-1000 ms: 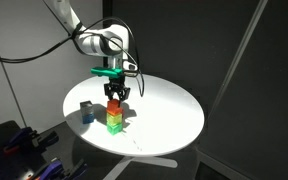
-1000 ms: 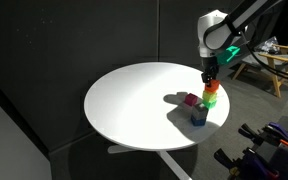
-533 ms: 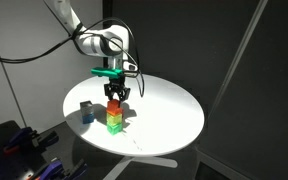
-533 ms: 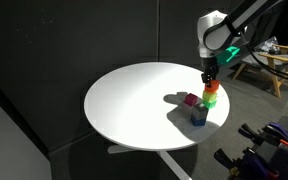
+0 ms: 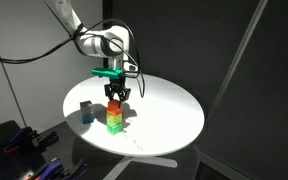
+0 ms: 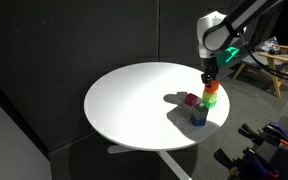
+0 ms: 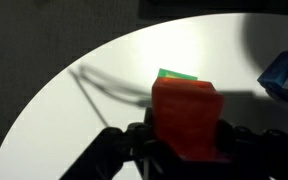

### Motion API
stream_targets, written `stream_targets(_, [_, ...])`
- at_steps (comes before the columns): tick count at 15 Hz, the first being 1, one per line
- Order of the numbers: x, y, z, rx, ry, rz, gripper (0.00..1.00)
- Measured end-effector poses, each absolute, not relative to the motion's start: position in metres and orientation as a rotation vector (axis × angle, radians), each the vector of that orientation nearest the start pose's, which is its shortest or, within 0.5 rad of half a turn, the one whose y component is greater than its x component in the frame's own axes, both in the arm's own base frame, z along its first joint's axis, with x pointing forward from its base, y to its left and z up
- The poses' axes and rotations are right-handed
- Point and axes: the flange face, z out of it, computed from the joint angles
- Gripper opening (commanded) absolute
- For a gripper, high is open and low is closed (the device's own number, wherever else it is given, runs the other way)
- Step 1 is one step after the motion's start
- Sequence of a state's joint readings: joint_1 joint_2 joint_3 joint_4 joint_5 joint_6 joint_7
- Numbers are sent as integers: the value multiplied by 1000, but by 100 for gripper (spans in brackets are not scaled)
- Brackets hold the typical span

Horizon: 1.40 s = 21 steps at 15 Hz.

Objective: Put the orange block on top of the light green block

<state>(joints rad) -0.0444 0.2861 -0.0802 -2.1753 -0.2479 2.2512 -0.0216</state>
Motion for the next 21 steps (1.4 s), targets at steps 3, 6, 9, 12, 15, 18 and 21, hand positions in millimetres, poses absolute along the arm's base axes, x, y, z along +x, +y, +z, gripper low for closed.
stream_targets(3, [534,-74,245,-3301,-123,370,99])
stream_targets(6, [534,-74,245,-3301,-122,369,100])
stream_targets(9, [535,-74,247,-3302,-122,362,100])
stream_targets(12, [536,-73,257,-3306,-123,336,100])
stream_targets(15, [535,-69,277,-3311,-128,301,100])
stream_targets(18, [529,-62,301,-3314,-133,284,100])
stream_targets(21, [518,-58,324,-3315,-130,293,100])
